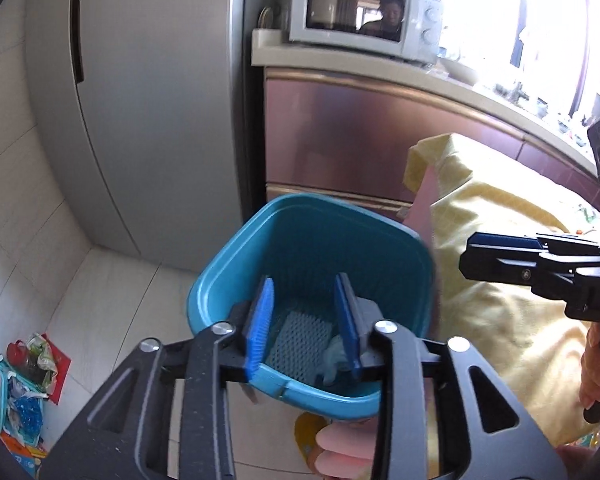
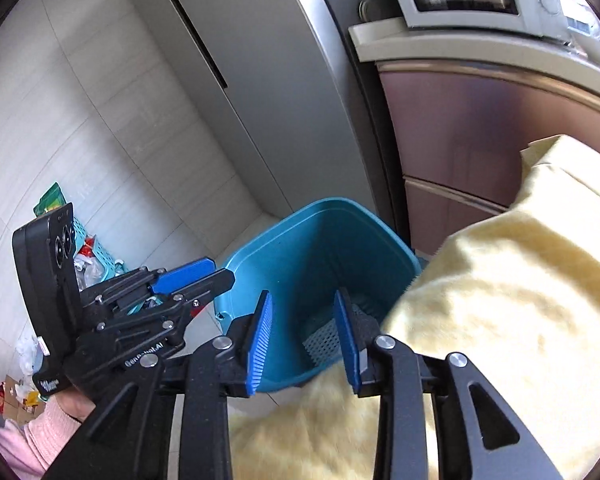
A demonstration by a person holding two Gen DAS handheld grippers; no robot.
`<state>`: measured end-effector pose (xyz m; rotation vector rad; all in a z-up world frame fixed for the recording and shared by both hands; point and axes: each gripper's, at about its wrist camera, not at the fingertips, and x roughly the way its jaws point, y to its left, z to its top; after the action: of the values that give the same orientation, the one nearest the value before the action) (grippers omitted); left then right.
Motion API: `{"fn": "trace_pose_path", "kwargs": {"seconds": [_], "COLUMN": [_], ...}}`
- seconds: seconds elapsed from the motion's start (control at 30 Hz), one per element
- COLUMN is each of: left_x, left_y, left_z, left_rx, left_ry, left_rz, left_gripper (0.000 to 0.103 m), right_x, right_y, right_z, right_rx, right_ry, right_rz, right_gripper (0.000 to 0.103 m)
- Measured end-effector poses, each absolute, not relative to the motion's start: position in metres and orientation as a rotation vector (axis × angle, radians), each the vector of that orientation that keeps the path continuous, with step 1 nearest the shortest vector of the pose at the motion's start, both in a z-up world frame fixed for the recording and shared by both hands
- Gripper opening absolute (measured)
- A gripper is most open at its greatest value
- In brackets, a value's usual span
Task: Collect trash
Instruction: 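Grasp the white paper cup with the left tool while the right tool grasps foam net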
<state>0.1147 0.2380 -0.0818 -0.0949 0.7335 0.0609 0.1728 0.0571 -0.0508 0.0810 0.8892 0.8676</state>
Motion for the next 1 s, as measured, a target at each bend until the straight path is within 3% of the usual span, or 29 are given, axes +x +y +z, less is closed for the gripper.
{"fn": "trace_pose_path", "kwargs": {"seconds": [0.2, 0.5, 1.0], "left_x": [0.099, 0.083, 0.08], "left_y": [0.208, 0.127, -0.04], "left_z": [-0.059, -0.033, -0.04], "left_rx": [-0.096, -0.058, 0.061], "left_ry": [0.658, 0.597, 0.643], "left_rz": [-0.042, -0.281, -0.603], "left_gripper": [0.052, 0.059, 0.07], "right_x": [0.145, 0.103, 0.036], "right_y": [0.014, -0.1, -0.248], "right_z": [-0.028, -0.005, -0.006], "right_rx": [0.109, 0.172, 0.122], "right_ry": [0.805, 0.684, 0.568], "right_rz": [0.836, 0.652, 0.19], "right_gripper": [0.043, 0.047, 0.058]}}
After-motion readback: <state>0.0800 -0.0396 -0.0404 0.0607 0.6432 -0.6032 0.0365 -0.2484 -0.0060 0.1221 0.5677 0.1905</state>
